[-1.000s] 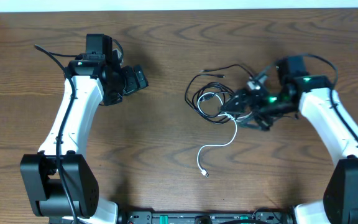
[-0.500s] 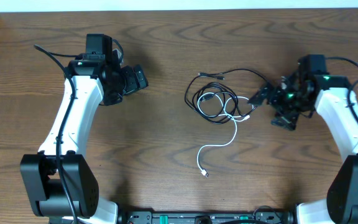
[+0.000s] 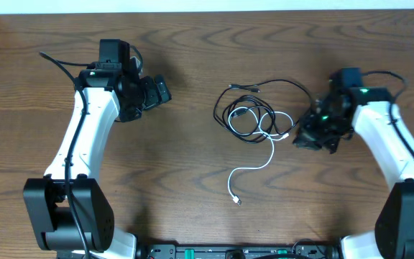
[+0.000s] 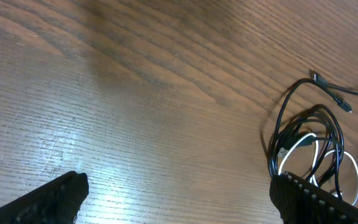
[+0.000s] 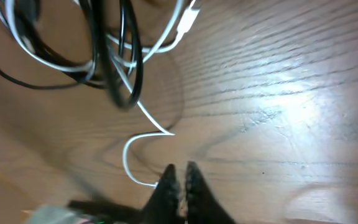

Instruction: Untangle cables

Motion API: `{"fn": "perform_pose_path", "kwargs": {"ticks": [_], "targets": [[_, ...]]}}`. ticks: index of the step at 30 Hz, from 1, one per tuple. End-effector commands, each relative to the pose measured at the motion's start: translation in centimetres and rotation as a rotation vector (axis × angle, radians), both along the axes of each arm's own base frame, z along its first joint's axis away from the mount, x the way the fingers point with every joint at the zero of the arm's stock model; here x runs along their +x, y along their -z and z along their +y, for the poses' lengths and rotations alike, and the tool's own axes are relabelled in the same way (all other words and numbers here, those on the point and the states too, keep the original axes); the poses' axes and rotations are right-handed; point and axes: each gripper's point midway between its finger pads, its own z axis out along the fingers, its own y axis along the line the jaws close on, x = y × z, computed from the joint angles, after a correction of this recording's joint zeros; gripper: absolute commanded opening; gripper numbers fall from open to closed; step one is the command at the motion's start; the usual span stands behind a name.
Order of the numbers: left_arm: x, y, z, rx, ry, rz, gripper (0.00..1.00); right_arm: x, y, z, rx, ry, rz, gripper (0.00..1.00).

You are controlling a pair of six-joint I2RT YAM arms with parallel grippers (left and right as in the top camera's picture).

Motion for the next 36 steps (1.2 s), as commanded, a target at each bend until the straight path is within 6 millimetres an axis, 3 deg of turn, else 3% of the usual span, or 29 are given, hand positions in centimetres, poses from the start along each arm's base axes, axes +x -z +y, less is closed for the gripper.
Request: {"fn": "perform_pose_path", "kwargs": {"ticks": [1,2,3,5,7,11,15,20,23,26,30,36], "targets": [[-0.3,0.6,0.3,0.014,-0.005,0.017,0.98,0.1,0.5,0.3,-0.13,-0.097,-0.049,0.01],[-0.3,0.6,0.3,0.014,-0.005,0.017,0.98,0.1,0.7,0.4,-0.172,-0.135,-0.067,0.01],[-0.3,0.6,0.3,0.014,-0.005,0.017,0.98,0.1,0.9,0.5,-0.22,-0.181,-0.089,0.09],[-0.3,0.6,0.3,0.014,-0.005,0.017,0.98,-0.1,1.1,0.9,-0.262,-0.222,-0.104,0.42],[-0.3,0.6,0.3,0.014,-0.005,0.017,0.98,-0.2,1.2,1.6,-0.282,-0.256,-0.121,0.53],[-0.3,0.6,0.3,0.014,-0.005,0.017,0.98,-0.1,2.0,3.3,-0.282,-0.303,-0.173,0.59],[-0.3,0.6,0.3,0.014,-0.005,0.017,0.98,-0.4,3.3,4.4,-0.278,-0.333,-0.202,0.59],[-0.3,0.6,0.3,0.014,-0.005,0.017,0.98,-0.3,4.9,4.2,-0.295,-0.334,-0.237,0.56],[-0.3,0.6,0.3,0.014,-0.005,0.017,0.98,0.2,5.8,4.4,-0.286,-0.334,-0.279,0.45],[-0.3,0.6,0.3,0.014,-0.005,0.017,0.98,0.3,6.7,4.5,-0.275,-0.328,-0.308,0.43],[-0.3,0.6,0.3,0.014,-0.005,0.017,0.98,0.4,6.8,4.6,-0.268,-0.326,-0.315,0.31],[-0.3,0.6,0.3,0.014,-0.005,0.017,0.98,0.6,6.6,5.3,-0.229,-0.364,-0.338,0.3]]}}
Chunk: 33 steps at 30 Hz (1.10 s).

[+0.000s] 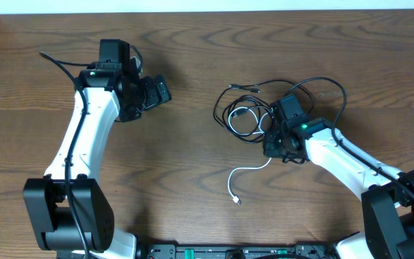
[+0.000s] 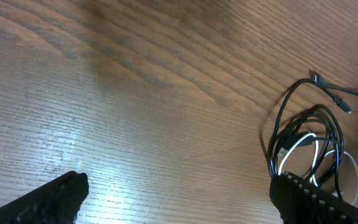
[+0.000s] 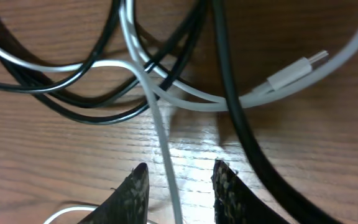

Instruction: Untangle cables

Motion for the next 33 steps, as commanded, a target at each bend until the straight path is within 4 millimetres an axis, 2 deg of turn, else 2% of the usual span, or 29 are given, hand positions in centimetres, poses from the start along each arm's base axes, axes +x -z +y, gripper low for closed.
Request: {"fn": "perform_pose_path", "kwargs": {"ticks": [1,2,5,7,11,13,16,19,22,26,29,33], "targets": [[-0.2,0.6,0.3,0.014,-0.005,0.017,0.98,-0.1,0.0,0.3,0.011,-0.034,-0.003,0.32],[-0.2,0.6,0.3,0.014,-0.005,0.017,0.98,-0.1,0.0,0.3,0.011,-0.034,-0.003,0.38],[-0.3,0.6,0.3,0.014,-0.005,0.017,0.98,0.2,-0.1,0.5,0.018,-0.046,-0.019,0.34],[-0.2,0.6,0.3,0.014,-0.005,0.017,0.98,0.3,-0.2,1.4,0.055,-0.116,-0.035,0.34],[-0.2,0.6,0.3,0.014,-0.005,0.017,0.98,0.3,0.6,1.9,0.07,-0.141,-0.02,0.33],[-0.2,0.6,0.3,0.014,-0.005,0.017,0.98,0.3,0.7,1.9,0.079,-0.142,-0.013,0.26],[-0.2,0.6,0.3,0.014,-0.005,0.017,0.98,0.4,0.5,1.9,0.111,-0.155,-0.01,0.01],[-0.2,0.6,0.3,0.014,-0.005,0.017,0.98,0.8,-0.6,2.3,0.189,-0.151,-0.013,0.01],[-0.2,0.6,0.3,0.014,-0.005,0.017,0.98,2.0,-5.2,4.9,0.417,-0.248,-0.096,0.01],[-0.2,0.6,0.3,0.014,-0.005,0.017,0.98,3.9,-13.6,7.1,0.667,-0.355,-0.261,0.01],[-0.2,0.6,0.3,0.014,-0.005,0.017,0.98,4.5,-19.4,8.0,0.769,-0.444,-0.402,0.01],[-0.2,0.6,0.3,0.014,-0.005,0.017,0.98,5.5,-25.5,8.3,0.814,-0.476,-0.584,0.01]]}}
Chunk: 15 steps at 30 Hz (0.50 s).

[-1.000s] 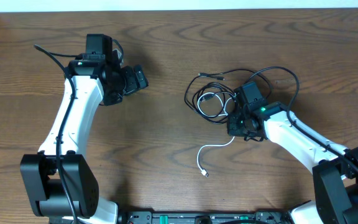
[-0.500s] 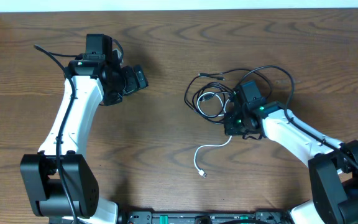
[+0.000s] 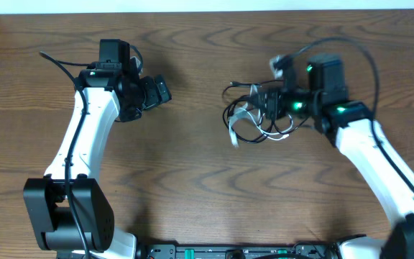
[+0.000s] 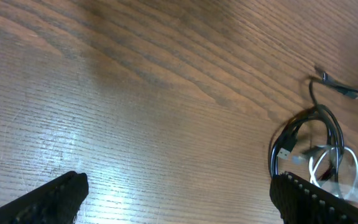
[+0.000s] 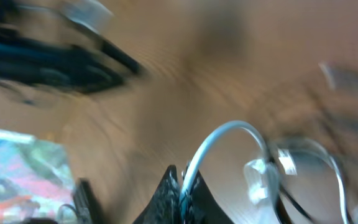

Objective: Untangle cables
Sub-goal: 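Grip the white cable with the right gripper and lift it up-right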

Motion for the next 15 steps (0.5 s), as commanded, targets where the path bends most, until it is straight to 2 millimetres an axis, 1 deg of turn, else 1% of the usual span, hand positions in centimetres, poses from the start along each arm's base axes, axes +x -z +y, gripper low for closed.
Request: {"fn": "perform_pose_path", "kwargs": {"ticks": [1,5,8,12,15], "targets": [[-0.3,0.6,0.3,0.014,-0.005,0.017,0.98,-1.0,-6.3,0.9,0.12,-0.078,-0.13,0.01],[-0.3,0.6,0.3,0.014,-0.005,0.017,0.98,-0.7,-13.6,0.5,0.213,-0.055,-0.343,0.01],[-0.3,0.6,0.3,0.014,-0.005,0.017,0.98,-0.6,-19.2,-0.5,0.281,-0.016,-0.48,0.01],[-0.3,0.6,0.3,0.014,-0.005,0.017,0.98,-0.6,-25.6,-1.9,0.332,0.046,-0.669,0.01],[-0.3,0.6,0.3,0.014,-0.005,0.017,0.98,0.6,-29.6,-3.8,0.349,0.201,-0.768,0.01]]}}
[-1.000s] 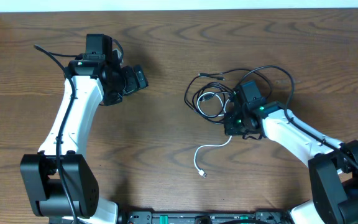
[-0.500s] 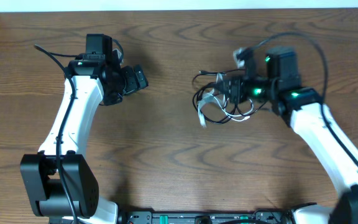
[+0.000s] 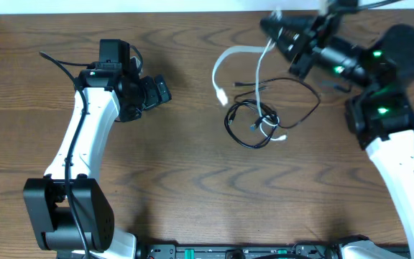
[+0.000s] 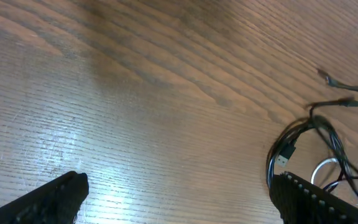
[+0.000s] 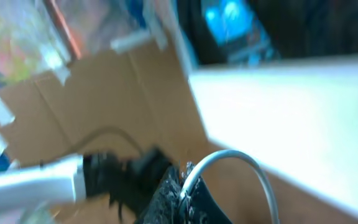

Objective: Untangle cables
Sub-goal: 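Grip the white cable with the right gripper and lift it up-right, then place the white cable at the right table edge with the right gripper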

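Note:
My right gripper is raised high near the table's far edge, shut on the white cable. In the right wrist view the white cable arcs out of the shut fingertips. Its free plug end hangs to the left. A lower stretch of white still lies in the black cable coil on the table. My left gripper hovers open at the left, well apart from the coil. The left wrist view shows the black cable beside its right finger.
Wooden table with its far edge along a white wall. Cardboard and blurred clutter show beyond the table in the right wrist view. The left arm stands over the table's left part.
My right gripper has gone from just over the tangle to high above the table's far side, still shut on the white cable. The cable hangs from it and the black coil has shifted.
First my right gripper was shut beside the tangle's right side, the white tail trailing toward the front. Then it stood open astride the white cable. Then it was shut on that cable above the tangle, and now holds it high. The left arm stayed still.

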Motion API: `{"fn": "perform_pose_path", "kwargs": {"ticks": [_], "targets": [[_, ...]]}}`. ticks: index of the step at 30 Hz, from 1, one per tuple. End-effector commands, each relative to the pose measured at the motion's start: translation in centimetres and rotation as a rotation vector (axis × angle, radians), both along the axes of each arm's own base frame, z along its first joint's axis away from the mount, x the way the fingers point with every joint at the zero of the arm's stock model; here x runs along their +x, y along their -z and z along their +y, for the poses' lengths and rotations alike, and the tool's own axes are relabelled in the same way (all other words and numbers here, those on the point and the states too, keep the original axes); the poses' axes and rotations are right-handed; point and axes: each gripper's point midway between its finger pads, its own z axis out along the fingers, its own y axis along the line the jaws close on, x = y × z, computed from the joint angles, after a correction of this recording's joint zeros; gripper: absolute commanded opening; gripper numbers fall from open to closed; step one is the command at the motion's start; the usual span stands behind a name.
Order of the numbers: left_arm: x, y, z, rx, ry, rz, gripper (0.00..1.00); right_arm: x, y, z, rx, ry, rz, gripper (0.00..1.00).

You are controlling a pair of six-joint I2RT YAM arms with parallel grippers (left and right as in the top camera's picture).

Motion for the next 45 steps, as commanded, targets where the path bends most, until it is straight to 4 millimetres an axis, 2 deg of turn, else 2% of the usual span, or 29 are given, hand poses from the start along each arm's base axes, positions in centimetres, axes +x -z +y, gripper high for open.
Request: {"fn": "perform_pose_path", "kwargs": {"ticks": [1,5,11,15,18,21,24,28,35,40,45], "targets": [[-0.2,0.6,0.3,0.014,-0.005,0.017,0.98,0.8,-5.5,-2.7,0.109,0.188,-0.072,0.01],[-0.2,0.6,0.3,0.014,-0.005,0.017,0.98,0.5,-10.5,-5.0,0.185,0.324,-0.174,0.01],[-0.2,0.6,0.3,0.014,-0.005,0.017,0.98,-2.7,-18.5,-6.8,0.258,0.41,-0.492,0.01],[-0.2,0.6,0.3,0.014,-0.005,0.017,0.98,-3.2,-21.8,-10.2,0.379,0.595,-0.585,0.01],[-0.2,0.6,0.3,0.014,-0.005,0.017,0.98,-2.6,-22.4,-12.6,0.409,0.759,-0.611,0.01],[-0.2,0.6,0.3,0.014,-0.005,0.017,0.98,-0.8,-21.0,-13.3,0.29,0.869,-0.593,0.01],[-0.2,0.6,0.3,0.014,-0.005,0.017,0.98,2.1,-18.3,-13.8,0.121,0.958,-0.53,0.01],[-0.2,0.6,0.3,0.014,-0.005,0.017,0.98,6.0,-14.7,-16.0,-0.009,1.071,-0.431,0.01],[-0.2,0.6,0.3,0.014,-0.005,0.017,0.98,11.7,-8.8,-19.9,-0.134,1.152,-0.279,0.01],[-0.3,0.6,0.3,0.014,-0.005,0.017,0.98,14.1,-3.9,-23.8,-0.243,1.211,-0.122,0.01],[-0.2,0.6,0.3,0.014,-0.005,0.017,0.98,15.2,1.4,-27.2,-0.35,1.247,0.061,0.01]]}}
